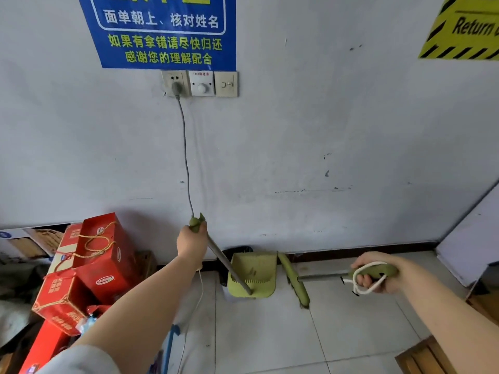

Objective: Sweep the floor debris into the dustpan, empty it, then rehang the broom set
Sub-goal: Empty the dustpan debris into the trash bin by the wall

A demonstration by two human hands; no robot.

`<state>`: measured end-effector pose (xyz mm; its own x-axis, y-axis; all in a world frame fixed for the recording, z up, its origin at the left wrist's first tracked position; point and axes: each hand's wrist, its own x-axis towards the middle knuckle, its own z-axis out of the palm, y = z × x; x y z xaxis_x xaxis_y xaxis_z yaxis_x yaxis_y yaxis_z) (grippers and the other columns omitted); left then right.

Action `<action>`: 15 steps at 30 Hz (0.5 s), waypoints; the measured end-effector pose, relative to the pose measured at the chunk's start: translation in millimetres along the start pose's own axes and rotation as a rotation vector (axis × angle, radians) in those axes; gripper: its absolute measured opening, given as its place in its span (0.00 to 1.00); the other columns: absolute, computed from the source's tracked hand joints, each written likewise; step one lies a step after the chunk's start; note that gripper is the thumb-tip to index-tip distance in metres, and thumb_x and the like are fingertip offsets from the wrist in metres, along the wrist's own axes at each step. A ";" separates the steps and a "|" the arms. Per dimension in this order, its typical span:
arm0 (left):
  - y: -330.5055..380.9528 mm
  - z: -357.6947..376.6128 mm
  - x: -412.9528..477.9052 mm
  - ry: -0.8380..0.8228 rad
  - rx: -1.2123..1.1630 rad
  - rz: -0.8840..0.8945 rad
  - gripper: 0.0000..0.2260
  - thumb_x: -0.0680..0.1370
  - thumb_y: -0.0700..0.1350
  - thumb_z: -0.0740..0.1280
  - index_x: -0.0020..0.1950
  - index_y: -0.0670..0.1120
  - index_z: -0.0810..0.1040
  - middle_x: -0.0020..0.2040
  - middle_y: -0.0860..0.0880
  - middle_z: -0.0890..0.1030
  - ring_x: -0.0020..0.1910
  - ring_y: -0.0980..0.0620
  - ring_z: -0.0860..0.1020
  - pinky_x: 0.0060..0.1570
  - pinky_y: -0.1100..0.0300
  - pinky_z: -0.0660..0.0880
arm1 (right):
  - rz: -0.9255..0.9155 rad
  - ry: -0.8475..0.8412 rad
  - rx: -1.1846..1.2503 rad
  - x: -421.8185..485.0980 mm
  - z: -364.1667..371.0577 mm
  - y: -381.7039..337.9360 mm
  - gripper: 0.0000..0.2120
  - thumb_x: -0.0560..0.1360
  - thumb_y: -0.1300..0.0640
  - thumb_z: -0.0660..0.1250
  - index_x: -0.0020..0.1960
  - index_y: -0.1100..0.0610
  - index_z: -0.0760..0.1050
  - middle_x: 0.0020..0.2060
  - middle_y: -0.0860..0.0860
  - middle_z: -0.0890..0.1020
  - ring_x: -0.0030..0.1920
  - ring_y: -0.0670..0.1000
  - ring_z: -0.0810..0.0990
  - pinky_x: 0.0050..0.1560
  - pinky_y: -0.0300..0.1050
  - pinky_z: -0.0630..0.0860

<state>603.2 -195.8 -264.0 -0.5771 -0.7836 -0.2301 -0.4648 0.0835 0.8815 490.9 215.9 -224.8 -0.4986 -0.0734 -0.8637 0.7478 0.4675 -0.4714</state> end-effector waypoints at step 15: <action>0.5 7.9 43.9 0.009 -0.274 -0.444 0.22 0.83 0.50 0.52 0.73 0.39 0.62 0.70 0.43 0.71 0.65 0.45 0.73 0.46 0.62 0.75 | 0.046 0.066 0.172 -23.1 9.2 5.0 0.14 0.79 0.62 0.60 0.36 0.66 0.71 0.24 0.59 0.74 0.14 0.50 0.71 0.15 0.34 0.70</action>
<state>572.4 -225.2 -276.9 -0.3579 -0.7124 -0.6037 -0.4698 -0.4214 0.7757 510.3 211.8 -208.9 -0.4857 0.0049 -0.8741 0.8314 0.3112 -0.4603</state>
